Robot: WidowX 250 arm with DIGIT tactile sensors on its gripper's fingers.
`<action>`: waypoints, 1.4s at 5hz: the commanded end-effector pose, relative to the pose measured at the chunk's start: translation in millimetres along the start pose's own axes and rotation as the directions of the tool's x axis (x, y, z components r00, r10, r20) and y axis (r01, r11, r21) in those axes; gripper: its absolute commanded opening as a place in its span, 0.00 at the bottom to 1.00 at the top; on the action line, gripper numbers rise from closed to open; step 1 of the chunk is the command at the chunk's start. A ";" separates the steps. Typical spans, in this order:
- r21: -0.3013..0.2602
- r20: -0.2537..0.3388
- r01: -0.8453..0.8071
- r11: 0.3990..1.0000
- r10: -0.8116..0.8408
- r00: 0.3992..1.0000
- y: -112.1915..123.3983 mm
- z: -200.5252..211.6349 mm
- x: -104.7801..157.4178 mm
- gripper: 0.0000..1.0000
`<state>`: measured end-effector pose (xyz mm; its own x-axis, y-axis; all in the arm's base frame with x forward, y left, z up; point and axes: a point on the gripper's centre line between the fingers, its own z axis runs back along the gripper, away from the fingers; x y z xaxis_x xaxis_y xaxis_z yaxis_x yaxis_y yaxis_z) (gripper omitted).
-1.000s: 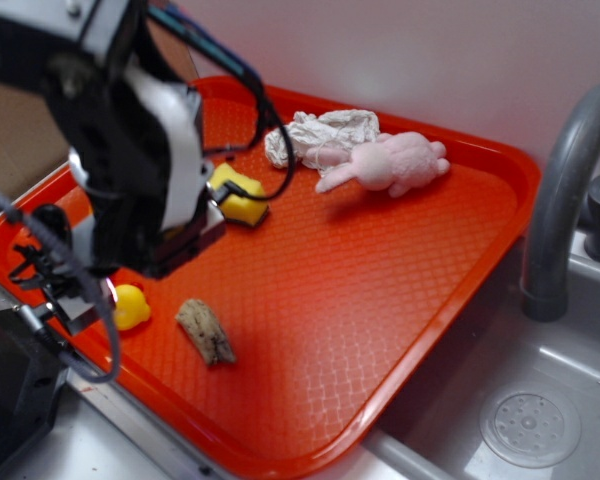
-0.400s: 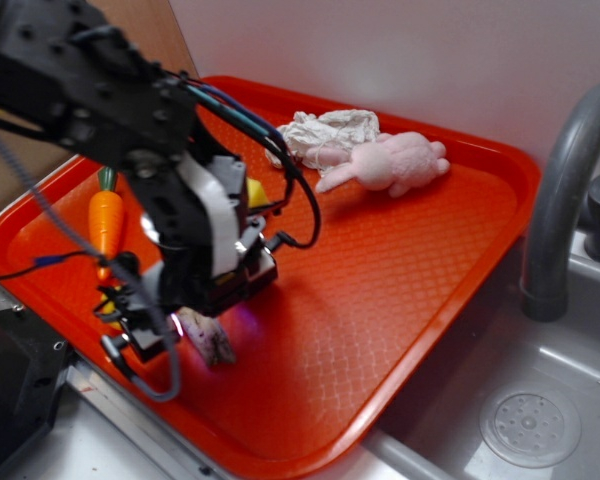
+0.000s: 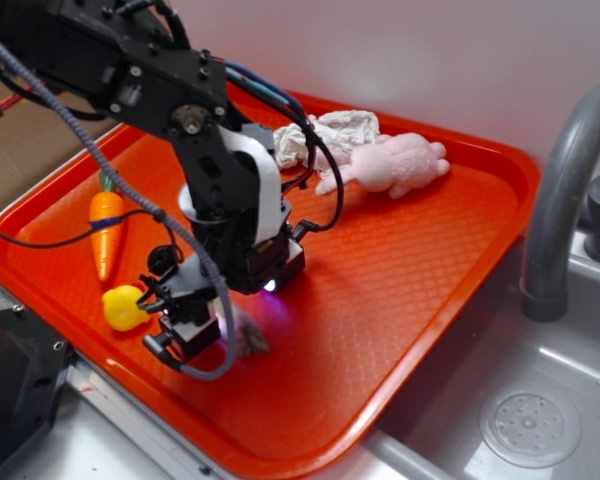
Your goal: Grab the wood chip.
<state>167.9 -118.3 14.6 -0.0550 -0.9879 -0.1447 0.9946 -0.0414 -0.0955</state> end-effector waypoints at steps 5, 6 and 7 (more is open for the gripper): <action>-0.059 0.203 -0.743 0.667 0.736 0.645 10.1 84.4 -61.1 0.00; -0.156 0.213 -0.870 0.468 0.876 0.433 13.6 130.5 -86.4 0.00; -0.201 0.220 -0.950 0.240 0.956 0.195 3.1 168.2 -114.9 0.00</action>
<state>208.7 -26.8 192.7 0.9578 -0.2840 0.0439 0.2870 0.9533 -0.0947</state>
